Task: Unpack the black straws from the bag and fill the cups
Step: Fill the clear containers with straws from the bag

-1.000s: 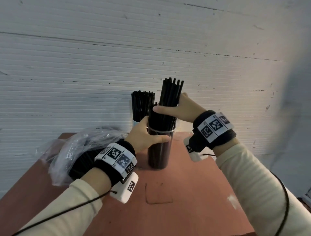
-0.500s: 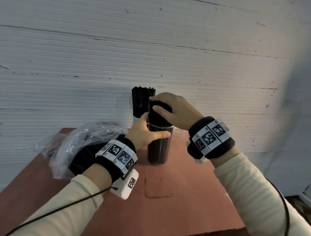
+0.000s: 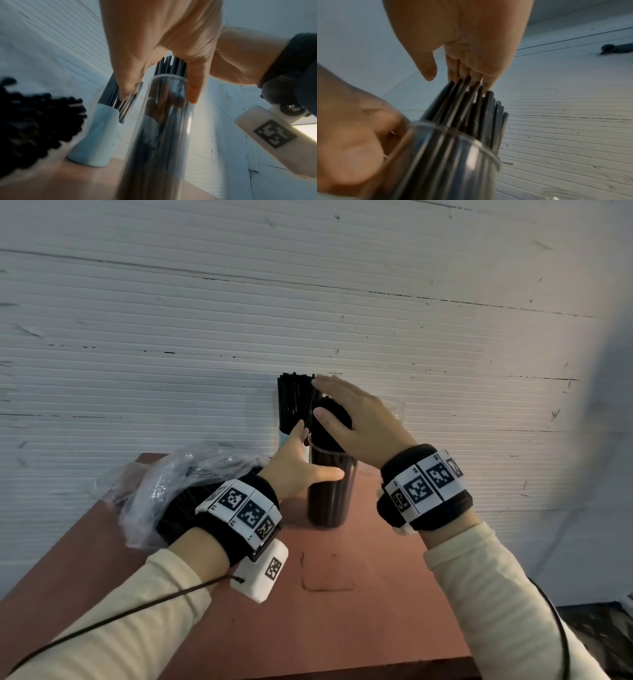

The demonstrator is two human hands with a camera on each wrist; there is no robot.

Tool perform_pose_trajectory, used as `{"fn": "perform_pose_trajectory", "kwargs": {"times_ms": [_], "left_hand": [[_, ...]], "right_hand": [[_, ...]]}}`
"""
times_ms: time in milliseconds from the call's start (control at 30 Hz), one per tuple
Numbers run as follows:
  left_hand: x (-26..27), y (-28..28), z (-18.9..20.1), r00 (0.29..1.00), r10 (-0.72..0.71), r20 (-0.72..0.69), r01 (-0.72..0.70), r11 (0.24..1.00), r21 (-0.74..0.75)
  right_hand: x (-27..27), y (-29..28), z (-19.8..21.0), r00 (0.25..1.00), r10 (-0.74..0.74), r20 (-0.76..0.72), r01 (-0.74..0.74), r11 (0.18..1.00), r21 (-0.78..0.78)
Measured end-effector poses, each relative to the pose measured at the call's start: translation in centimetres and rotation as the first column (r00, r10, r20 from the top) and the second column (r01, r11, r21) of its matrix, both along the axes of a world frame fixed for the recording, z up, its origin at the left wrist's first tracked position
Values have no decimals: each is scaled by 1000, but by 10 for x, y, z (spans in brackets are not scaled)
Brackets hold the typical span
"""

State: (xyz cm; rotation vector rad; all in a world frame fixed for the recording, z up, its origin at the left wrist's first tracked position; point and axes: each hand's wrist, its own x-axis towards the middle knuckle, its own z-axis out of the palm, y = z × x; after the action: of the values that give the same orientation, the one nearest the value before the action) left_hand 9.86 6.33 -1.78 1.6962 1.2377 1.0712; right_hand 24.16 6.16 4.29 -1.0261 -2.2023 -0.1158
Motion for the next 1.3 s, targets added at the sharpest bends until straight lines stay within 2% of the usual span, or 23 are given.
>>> {"fn": "perform_pose_trajectory", "kwargs": {"times_ms": [67,167,267,333,433,500,567,633,733,867,1000,1167,1300], "left_hand": [[-14,-4,2,995,89,-46,-88,996,15],[-43,-15,9,965,243,-99,-221,956,190],[-76,-29,21,930,361,-72,-324,895,307],[-99,-40,25,899,435,-58,-389,850,355],[-134,-50,22,864,498,-75,-443,823,357],[-153,-53,18,865,473,-169,-416,863,285],[-165,-54,13,874,381,-302,-340,923,179],[-172,-53,7,879,287,-380,-263,958,115],[-178,-51,2,886,218,-410,-188,976,112],[-180,-51,0,897,246,-368,-211,969,132],[-182,-47,1,897,304,-319,-265,951,160],[-185,-44,2,910,286,-299,-250,956,155],[-187,-45,2,908,287,-305,-258,957,131]], "right_hand": [[-6,-5,3,994,35,-103,-29,998,55],[-23,-16,2,961,108,-256,-71,986,149],[-47,-29,-3,941,136,-310,-126,991,52],[-65,-36,-9,963,136,-234,-171,976,-135],[-92,-44,-26,975,203,86,-160,919,-359],[-110,-49,-37,926,252,282,-97,879,-467],[-127,-50,-47,872,285,398,-21,834,-551],[-142,-46,-54,846,291,448,38,804,-594],[-156,-39,-58,817,265,512,126,784,-608],[-169,-34,-57,817,238,525,154,788,-597],[-176,-34,-52,895,231,381,131,681,-721],[-183,-38,-55,875,255,411,94,744,-662],[-184,-31,-66,823,259,505,114,796,-594]]}}
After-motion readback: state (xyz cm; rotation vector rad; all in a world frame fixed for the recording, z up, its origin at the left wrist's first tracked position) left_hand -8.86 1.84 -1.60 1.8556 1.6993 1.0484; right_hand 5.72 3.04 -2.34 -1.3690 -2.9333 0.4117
